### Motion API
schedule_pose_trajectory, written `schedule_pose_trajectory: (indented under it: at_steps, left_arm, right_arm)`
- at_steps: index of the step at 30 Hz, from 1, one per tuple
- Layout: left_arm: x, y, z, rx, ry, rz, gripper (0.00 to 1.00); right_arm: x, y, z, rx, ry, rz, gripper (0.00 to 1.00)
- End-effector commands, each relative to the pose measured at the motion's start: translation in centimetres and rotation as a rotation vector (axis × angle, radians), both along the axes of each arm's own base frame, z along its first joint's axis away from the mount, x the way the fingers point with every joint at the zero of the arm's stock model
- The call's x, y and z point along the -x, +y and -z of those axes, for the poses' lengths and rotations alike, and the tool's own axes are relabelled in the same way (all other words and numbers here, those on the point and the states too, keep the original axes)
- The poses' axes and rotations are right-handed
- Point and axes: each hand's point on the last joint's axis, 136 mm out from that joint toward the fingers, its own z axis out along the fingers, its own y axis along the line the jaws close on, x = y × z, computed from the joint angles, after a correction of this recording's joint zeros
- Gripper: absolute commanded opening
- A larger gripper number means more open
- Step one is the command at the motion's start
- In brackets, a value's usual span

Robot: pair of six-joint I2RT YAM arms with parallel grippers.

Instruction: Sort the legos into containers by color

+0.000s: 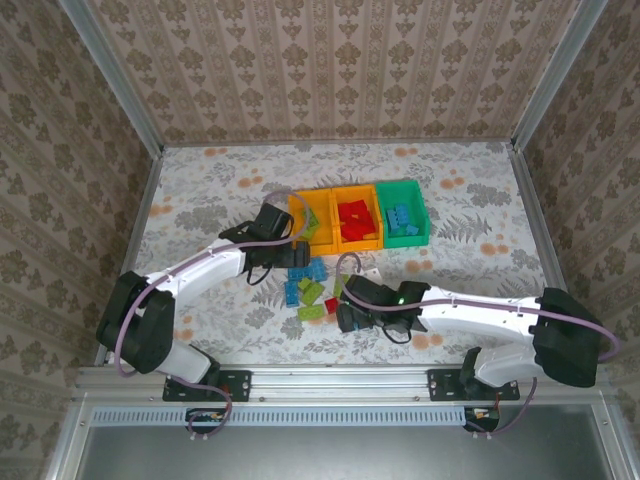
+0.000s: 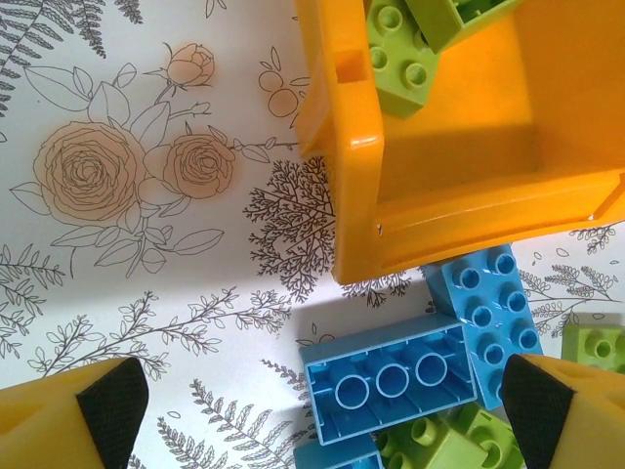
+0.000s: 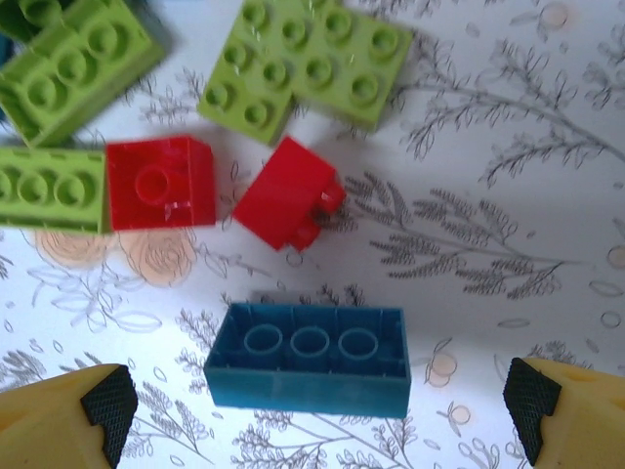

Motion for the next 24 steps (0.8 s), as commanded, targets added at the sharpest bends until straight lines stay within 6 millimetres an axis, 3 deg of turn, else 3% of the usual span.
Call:
schedule_pose_trajectory:
  at_steps: [1, 4, 11, 17, 24]
  left_arm:
    - [0.2, 0.6, -0.3, 0.012, -0.002, -0.033, 0.97]
    - [0.2, 0.7, 0.0, 0.015, 0.0, -0.039, 0.97]
    - [0.2, 0.7, 0.1, 0.023, 0.006, -0.039, 0.97]
    - [0.4, 0.9, 0.4, 0.018, 0.014, -0.045, 0.98]
    - [0.4, 1.1, 0.5, 0.016, 0.014, -0.048, 0.98]
  right_arm:
    - [0.4, -0.6, 0.8, 0.057, -0.008, 0.016, 1.0]
    - [0.6, -1.4, 2.2, 0.131, 0.017, 0.02, 1.0]
    - [0.4, -0.5, 4.1, 0.176, 0.049, 0.007, 0.97]
    - [0.2, 0.0, 5.0, 0.196, 0.06, 0.007, 0.76]
    - [-0.2, -0.5, 4.3, 0.207, 0.03, 0.018, 0.61]
